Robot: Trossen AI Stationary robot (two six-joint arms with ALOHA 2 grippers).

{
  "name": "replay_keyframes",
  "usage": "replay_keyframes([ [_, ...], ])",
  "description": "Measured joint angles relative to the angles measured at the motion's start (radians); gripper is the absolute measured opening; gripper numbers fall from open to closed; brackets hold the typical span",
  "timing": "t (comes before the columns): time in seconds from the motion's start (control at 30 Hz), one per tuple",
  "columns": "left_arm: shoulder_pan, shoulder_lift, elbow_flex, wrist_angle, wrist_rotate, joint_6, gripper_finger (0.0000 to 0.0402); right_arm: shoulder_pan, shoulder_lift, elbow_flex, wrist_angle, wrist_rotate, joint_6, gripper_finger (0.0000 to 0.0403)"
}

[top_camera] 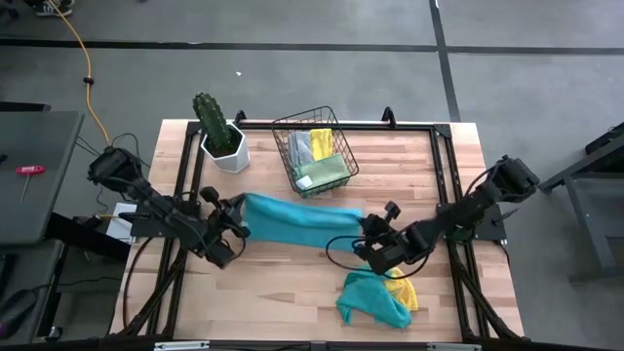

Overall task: Fold microfiber towels
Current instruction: Fold the left blue microfiber cloth

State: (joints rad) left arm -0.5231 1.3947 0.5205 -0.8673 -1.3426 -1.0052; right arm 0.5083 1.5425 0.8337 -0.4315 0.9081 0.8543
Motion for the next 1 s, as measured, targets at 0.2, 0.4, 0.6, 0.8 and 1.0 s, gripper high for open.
replay_keyframes([
  [0.2, -0.073, 0.069, 0.0, -0.002, 0.019, -0.069, 0.0, 0.025, 0.066, 0.0, 0.013, -0.011, 0.067, 0.0],
  [0.4, -0.11, 0.089, 0.0, -0.002, 0.114, -0.077, 0.0, 0.038, 0.122, 0.0, 0.064, -0.037, 0.089, 0.0],
  [0.6, -0.111, 0.089, 0.0, -0.002, 0.165, -0.06, 0.0, 0.035, 0.122, 0.0, 0.081, -0.037, 0.088, 0.0],
  [0.8, -0.096, 0.089, 0.0, -0.001, 0.188, -0.058, 0.0009, 0.014, 0.122, 0.0, 0.085, -0.051, 0.088, 0.0003],
  [1.0, -0.086, 0.085, 0.003, -0.004, 0.275, -0.057, 0.0034, 0.007, 0.122, 0.008, 0.085, -0.053, 0.047, 0.0059],
])
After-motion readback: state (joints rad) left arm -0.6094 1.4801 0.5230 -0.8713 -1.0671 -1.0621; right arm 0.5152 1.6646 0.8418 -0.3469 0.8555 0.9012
